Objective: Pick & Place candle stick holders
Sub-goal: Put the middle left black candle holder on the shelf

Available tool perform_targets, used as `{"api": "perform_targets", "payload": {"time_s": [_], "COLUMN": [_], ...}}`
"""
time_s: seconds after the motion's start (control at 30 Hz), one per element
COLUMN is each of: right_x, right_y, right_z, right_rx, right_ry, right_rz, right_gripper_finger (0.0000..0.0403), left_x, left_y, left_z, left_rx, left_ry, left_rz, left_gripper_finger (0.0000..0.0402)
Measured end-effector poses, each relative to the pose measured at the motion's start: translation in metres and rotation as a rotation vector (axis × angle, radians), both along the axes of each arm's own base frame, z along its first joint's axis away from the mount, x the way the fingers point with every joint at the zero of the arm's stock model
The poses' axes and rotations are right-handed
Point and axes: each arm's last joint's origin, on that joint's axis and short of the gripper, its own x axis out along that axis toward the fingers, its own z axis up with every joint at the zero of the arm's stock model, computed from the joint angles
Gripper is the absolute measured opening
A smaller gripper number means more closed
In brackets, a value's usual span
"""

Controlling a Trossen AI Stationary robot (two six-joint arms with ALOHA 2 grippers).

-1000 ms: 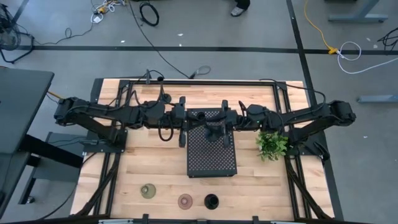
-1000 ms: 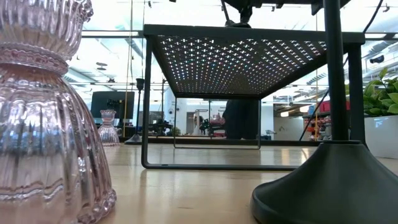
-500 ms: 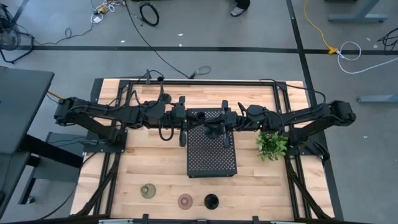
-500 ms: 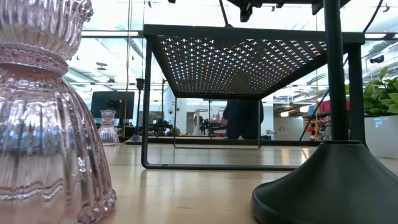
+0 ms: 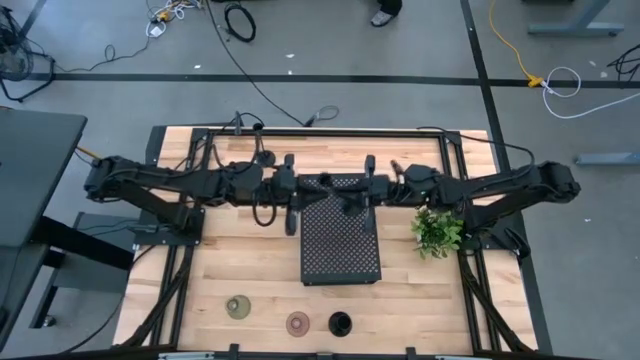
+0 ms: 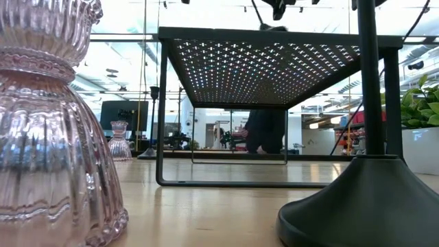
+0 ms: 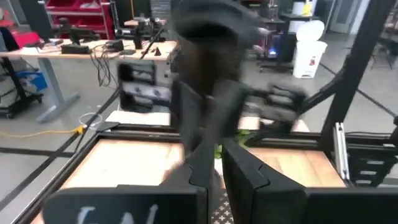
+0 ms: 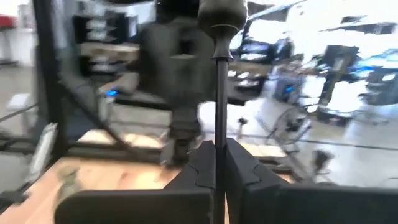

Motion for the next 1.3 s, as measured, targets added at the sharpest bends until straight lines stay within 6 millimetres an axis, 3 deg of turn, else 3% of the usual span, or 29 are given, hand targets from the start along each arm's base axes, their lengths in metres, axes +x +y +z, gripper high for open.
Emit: {"api": "perform_targets", "payload": {"time_s": [0.27,0.57,0.97,1.07,1.3], "right_x": [-0.015,-0.022,-0.032,-0.043,-0.091], "right_y": [-0.003,-0.008,-0.031,-0.035,-0.031], "right_z": [0.008,0.007,0.005,-0.002,-0.02], "right_rx": [-0.015,-0.048,-0.03,-0.016,0.109], "right_ry": [0.038,0.103,0.151,0.145,0.012], "right_rz": [-0.098,-0.179,-0.307,-0.317,-0.279], "right_gripper_finger": [0.0001,0.0,0.0,0.0,0.0], "left_x": [-0.014,-0.017,-0.018,-0.019,-0.019], "left_y": [-0.001,-0.001,-0.002,-0.002,-0.001], "left_z": [0.004,-0.004,-0.007,-0.009,-0.009], "left_rx": [0.006,-0.007,-0.012,-0.027,-0.023], "left_ry": [0.05,0.14,0.175,0.192,0.193], "left_rz": [0.003,0.013,0.013,0.017,0.032], "left_gripper_finger": [0.0034,0.0034,0.0034,0.0034,0.0034]}}
